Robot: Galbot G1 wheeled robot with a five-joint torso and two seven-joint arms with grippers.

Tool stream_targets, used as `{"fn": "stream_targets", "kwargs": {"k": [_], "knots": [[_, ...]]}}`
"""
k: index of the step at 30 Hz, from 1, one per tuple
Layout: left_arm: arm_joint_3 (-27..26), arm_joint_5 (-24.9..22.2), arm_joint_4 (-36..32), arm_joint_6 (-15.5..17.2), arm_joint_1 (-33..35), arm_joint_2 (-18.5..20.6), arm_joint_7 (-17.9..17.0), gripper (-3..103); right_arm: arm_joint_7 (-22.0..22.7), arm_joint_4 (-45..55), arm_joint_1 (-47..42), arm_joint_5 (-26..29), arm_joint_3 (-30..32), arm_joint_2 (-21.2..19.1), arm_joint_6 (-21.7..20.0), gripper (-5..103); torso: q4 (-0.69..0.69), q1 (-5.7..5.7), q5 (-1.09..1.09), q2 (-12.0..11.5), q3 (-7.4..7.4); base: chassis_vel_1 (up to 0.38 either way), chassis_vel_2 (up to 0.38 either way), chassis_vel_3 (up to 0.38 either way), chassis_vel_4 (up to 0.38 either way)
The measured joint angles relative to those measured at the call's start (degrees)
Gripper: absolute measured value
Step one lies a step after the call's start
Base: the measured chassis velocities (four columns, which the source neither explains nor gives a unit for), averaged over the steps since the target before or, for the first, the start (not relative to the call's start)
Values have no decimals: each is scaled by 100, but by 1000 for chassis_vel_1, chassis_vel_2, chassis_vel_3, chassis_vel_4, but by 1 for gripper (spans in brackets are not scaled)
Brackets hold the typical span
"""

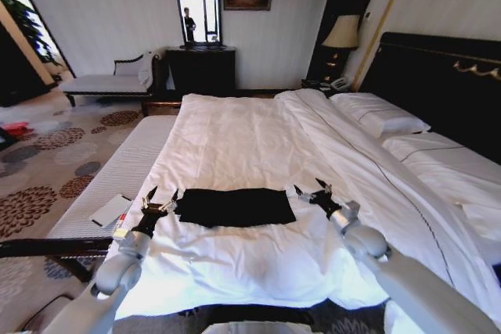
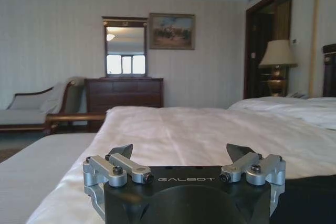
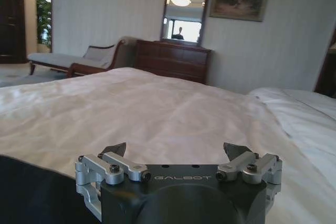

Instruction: Fold the clothes on the bed.

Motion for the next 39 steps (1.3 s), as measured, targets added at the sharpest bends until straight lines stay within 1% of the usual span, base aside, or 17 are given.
{"fn": "stream_targets", "kwargs": {"k": [2, 3, 5, 7, 8, 13, 14, 17, 18, 22, 28, 34, 39], "knots": [[-151, 2, -91, -4, 231, -74, 12, 100, -20, -284, 516, 101, -450, 165, -38, 100, -1, 0, 0, 0, 0, 0, 0, 0, 0], [-151, 2, -91, -4, 231, -74, 12, 100, -20, -284, 516, 101, -450, 165, -38, 100, -1, 0, 0, 0, 0, 0, 0, 0, 0], [-306, -10, -205, -9, 427, -106, 32, 100, -20, -583, 1077, 190, -883, 364, -67, 100, 1, 0, -2, 0, 0, 0, 0, 0, 0], [-431, -62, -309, -18, 572, -109, 56, 100, -39, -843, 1434, 168, -1191, 538, -63, 100, 0, 0, -1, 0, 0, 0, 0, 0, 0], [-431, -62, -309, -18, 572, -109, 56, 100, -39, -843, 1434, 168, -1191, 538, -63, 100, 0, 0, -1, 0, 0, 0, 0, 0, 0], [-708, -196, -556, -84, 995, -121, 208, 100, -107, -1443, 2072, 114, -1864, 928, 6, 100, -3, 0, -1, -1, 0, 0, 0, 0, 0], [-708, -196, -556, -84, 995, -121, 208, 100, -107, -1443, 2072, 114, -1864, 928, 6, 100, -3, 0, -1, -1, 0, 0, 0, 0, 0], [-848, -229, -683, -170, 1338, -175, 363, 100, -200, -1792, 2285, -128, -2186, 1135, 155, 100, -3, -1, -1, 0, -1, 0, 0, 0, 0], [-848, -229, -683, -170, 1338, -175, 363, 100, -200, -1792, 2285, -128, -2186, 1135, 155, 100, -3, -1, -1, 0, -1, 0, 0, 0, 0], [-928, -217, -688, -248, 1564, -281, 411, 100, -256, -2036, 2414, -330, -2410, 1354, 263, 100, -4, -1, -1, 0, -1, 0, 0, 0, 0], [-988, -222, -627, -291, 1631, -336, 429, 100, -292, -2200, 2484, -613, -2727, 1512, 383, 100, -3, -1, -1, 0, -1, 0, 0, 0, 0], [-1068, -303, -609, -294, 1641, -338, 429, 100, -317, -2165, 2228, -828, -2734, 1520, 468, 100, -4, 0, 1, -1, 0, 0, 0, 0, 0], [-1089, -421, -545, -285, 1579, -300, 424, 100, -321, -1851, 1744, -1069, -2528, 1371, 528, 100, -4, -1, -1, 0, -1, 0, 0, 0, 0]]}}
